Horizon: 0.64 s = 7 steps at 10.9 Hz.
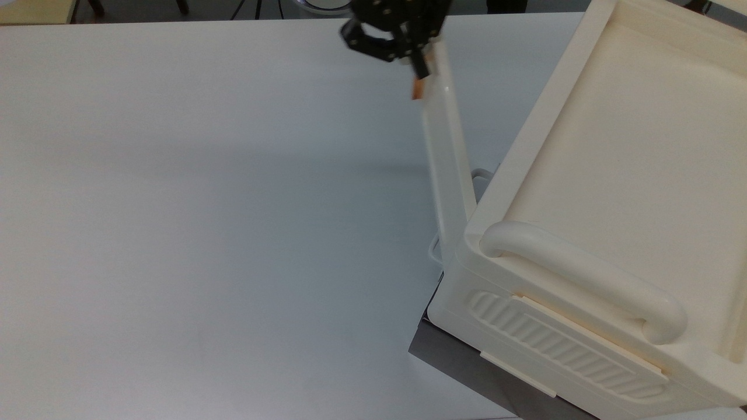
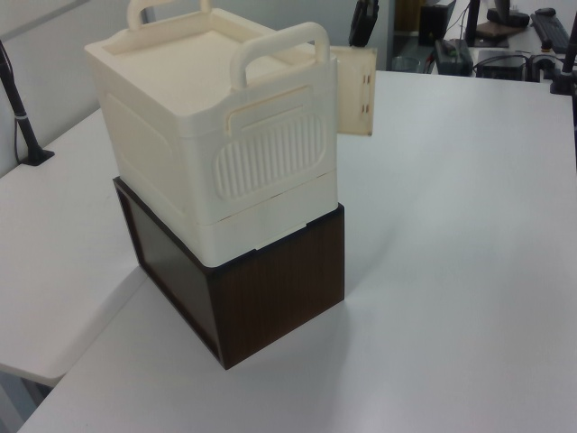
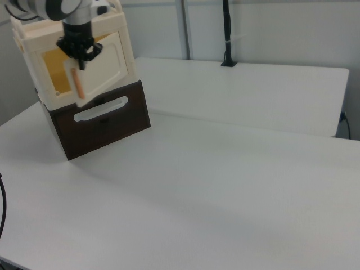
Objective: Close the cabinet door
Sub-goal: 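Push the door edge in an arc toward the cabinet body until shut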
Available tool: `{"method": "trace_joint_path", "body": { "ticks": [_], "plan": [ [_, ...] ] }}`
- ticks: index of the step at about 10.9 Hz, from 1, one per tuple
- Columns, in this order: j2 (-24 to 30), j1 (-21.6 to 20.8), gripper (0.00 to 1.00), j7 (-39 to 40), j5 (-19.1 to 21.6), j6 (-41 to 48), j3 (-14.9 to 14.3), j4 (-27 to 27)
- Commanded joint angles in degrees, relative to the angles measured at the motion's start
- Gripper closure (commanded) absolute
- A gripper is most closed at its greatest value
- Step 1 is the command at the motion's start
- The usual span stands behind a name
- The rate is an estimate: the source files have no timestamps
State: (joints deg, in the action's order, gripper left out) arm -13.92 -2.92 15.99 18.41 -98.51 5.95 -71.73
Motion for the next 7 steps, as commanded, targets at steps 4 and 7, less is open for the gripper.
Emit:
{"method": "trace_joint_path", "body": {
  "ticks": [4,7],
  "plan": [
    [0.65,-1.90,1.00,-2.71,1.01,-3.59,3.19,-0.69],
    [0.12,-5.60,1.00,-3.60,0.92,-12.03,3.37,-1.74]
  ]
}}
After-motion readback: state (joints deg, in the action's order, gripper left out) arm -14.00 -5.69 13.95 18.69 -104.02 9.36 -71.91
